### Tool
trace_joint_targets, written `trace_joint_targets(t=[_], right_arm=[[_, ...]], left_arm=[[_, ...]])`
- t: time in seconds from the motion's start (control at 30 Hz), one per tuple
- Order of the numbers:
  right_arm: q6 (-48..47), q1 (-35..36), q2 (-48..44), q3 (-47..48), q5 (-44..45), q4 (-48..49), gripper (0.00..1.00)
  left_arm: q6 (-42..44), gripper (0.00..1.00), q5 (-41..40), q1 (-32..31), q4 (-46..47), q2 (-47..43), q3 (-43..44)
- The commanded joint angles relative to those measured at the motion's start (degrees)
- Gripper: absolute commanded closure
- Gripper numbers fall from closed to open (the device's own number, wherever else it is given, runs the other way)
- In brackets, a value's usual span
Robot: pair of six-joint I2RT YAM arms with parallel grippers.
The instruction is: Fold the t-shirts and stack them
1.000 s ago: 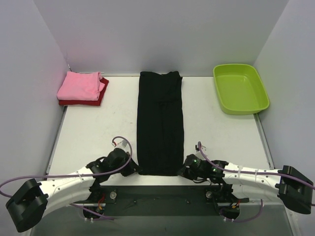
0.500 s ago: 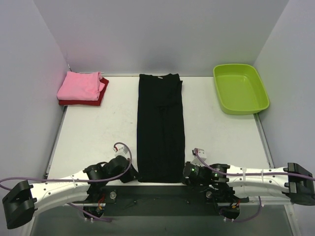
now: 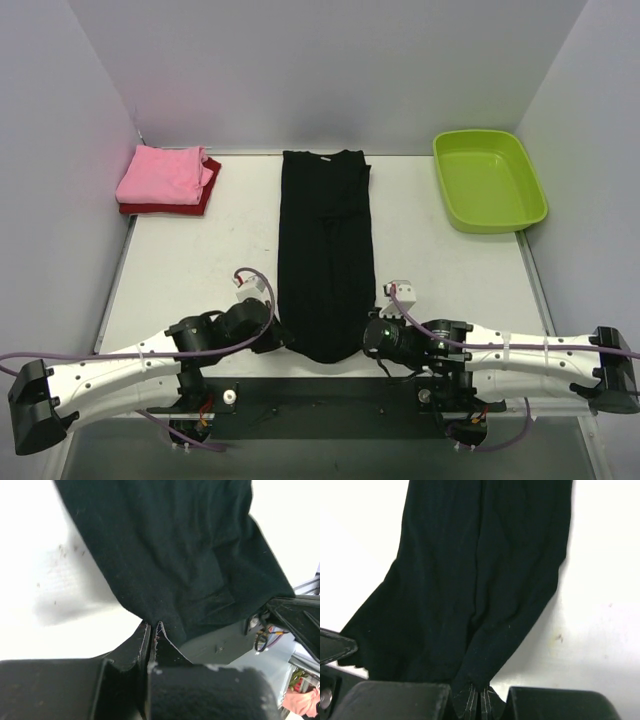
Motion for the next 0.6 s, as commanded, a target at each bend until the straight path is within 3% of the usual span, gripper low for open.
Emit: trace_joint_targets(t=[0.0,0.17,0.33,0.57], right_arm=[[-6.86,-2.87,1.63,4.27,5.99,-3.06,1.00],[-13.28,-11.74,1.02,5.33,5.03,-1.66,1.00],[-21.01,-20.71,4.18,7.08,0.04,3.78,1.00],[-25.85,-29.94,14.54,11.99,-8.06,12.14,1.00]], left_arm=[[4.78,1.00,-2.01,2.81,-2.92,0.99,5.31],[10.39,1.00,3.25,11.15,-0.29,2.13,6.72],[16.65,1.00,10.64,23.63,5.06,8.62,9.53],[20.95,1.00,19.26,29.01,13.86,21.02,15.32]])
